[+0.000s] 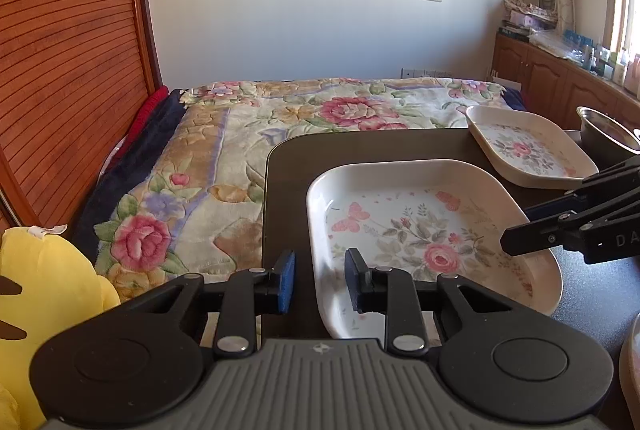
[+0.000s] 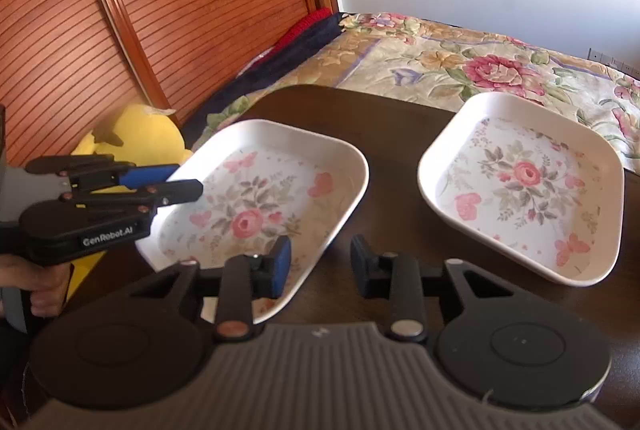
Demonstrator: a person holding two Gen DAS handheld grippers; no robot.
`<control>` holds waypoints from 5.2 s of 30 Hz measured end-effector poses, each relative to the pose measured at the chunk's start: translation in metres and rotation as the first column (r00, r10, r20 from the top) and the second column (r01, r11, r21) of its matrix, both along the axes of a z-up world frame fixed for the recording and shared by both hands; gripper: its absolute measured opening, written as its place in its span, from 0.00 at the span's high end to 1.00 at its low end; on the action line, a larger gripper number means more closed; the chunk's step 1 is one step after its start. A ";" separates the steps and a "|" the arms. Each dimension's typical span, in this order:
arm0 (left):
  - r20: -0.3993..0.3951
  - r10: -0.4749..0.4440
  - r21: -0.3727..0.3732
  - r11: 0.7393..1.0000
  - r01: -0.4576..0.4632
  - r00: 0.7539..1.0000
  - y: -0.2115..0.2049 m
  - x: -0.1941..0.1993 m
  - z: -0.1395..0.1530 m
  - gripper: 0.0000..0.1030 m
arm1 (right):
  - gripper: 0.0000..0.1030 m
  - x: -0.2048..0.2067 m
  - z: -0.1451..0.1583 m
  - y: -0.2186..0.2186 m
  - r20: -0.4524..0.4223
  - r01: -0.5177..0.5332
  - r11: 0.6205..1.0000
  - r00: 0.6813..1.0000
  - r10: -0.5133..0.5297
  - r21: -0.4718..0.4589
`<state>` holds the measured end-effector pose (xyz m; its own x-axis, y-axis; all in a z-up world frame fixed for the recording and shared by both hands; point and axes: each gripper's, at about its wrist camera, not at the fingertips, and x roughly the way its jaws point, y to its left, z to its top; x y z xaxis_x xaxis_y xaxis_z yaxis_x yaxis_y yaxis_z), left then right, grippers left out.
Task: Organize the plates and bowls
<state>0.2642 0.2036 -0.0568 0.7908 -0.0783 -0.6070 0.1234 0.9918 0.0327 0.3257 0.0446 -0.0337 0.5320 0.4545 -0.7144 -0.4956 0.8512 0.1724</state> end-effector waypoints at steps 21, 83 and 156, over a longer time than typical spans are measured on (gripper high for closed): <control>-0.016 -0.024 0.007 1.000 0.024 1.000 -0.016 -0.017 0.008 0.75 | 0.86 0.002 0.001 -0.001 0.001 0.001 1.000 1.000 -0.001 -0.014; -0.032 -0.193 0.036 0.980 0.194 0.981 -0.156 -0.161 0.035 0.75 | 0.86 -0.134 0.029 -0.150 0.051 0.113 0.992 0.992 -0.116 0.058; 0.051 -0.083 -0.006 0.997 0.083 0.995 -0.137 -0.158 0.032 0.05 | 0.05 -0.156 0.043 -0.172 0.211 0.167 0.983 0.961 -0.180 0.079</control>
